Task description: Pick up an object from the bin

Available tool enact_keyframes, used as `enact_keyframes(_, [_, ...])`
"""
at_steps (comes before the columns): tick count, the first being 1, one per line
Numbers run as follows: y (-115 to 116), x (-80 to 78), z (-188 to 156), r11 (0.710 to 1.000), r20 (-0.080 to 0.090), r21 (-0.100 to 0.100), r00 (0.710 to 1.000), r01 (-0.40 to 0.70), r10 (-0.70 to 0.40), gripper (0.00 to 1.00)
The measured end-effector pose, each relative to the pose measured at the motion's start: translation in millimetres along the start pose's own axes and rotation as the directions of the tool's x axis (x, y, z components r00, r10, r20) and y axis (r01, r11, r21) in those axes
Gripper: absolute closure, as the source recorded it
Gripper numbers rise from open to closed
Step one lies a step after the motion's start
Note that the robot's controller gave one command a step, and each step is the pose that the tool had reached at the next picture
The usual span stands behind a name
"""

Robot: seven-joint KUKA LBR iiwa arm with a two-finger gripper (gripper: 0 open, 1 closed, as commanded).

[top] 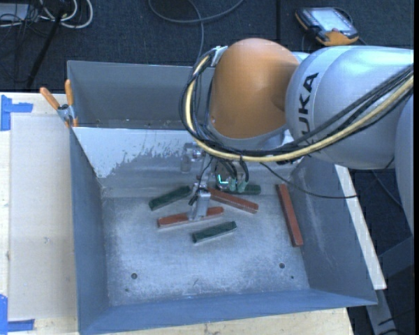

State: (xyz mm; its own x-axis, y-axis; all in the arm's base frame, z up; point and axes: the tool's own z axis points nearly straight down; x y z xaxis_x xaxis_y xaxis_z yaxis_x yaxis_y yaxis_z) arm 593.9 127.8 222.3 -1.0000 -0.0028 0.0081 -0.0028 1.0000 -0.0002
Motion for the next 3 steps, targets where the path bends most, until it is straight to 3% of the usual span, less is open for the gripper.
enact_keyframes(1, [-1,-1.6,-4,1.000,0.008,-0.001,1.000,-0.002,0.002,0.00])
enact_keyframes(2, [-12,-9.8,37,1.000,0.015,-0.003,0.999,-0.029,0.029,0.00])
enact_keyframes(3, [-4,-9.2,107,0.999,0.010,0.000,0.998,0.054,-0.054,0.00])
